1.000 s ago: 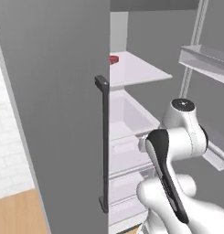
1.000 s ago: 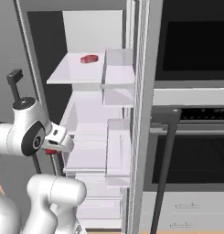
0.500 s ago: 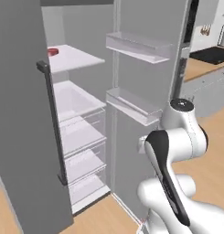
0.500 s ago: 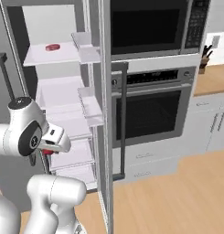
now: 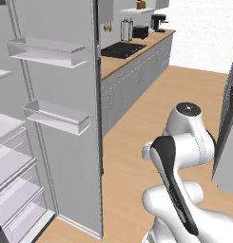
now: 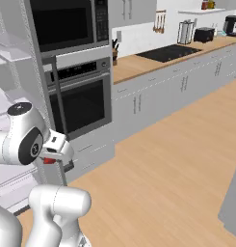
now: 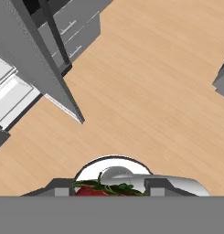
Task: Take the strawberry from the fridge and place it on top of the pancake, located on the dining counter.
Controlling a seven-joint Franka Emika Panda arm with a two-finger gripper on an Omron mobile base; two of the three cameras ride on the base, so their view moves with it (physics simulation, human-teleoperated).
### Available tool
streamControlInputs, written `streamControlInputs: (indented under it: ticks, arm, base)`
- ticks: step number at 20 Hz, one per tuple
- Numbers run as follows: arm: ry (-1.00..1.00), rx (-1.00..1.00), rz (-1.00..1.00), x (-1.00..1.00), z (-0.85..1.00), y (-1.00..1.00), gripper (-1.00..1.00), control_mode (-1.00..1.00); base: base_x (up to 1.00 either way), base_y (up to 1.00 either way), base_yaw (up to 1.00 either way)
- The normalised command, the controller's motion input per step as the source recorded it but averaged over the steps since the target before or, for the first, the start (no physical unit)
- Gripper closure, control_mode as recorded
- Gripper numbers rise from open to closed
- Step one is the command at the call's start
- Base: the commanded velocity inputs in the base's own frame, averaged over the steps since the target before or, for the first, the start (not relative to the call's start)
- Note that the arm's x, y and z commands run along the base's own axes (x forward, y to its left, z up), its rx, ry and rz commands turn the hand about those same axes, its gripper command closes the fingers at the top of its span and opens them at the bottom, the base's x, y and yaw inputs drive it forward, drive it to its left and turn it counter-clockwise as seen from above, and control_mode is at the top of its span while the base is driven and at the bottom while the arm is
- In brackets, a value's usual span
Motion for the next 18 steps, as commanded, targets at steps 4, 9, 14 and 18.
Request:
streamControlInputs:
  ticks: [4, 9, 14, 18]
  arm:
    - [0.00, 0.00, 0.00, 0.00, 0.00, 0.00, 1.00, 1.00]
    - [0.00, 0.00, 0.00, 0.00, 0.00, 0.00, 1.00, 1.00]
    - [0.00, 0.00, 0.00, 0.00, 0.00, 0.00, 1.00, 1.00]
    - [0.00, 0.00, 0.00, 0.00, 0.00, 0.00, 1.00, 1.00]
  base:
    - [0.00, -1.00, -0.63]
    - [0.00, -1.00, -0.54]
    - [0.00, -1.00, -0.51]
    - [0.02, -1.00, -0.48]
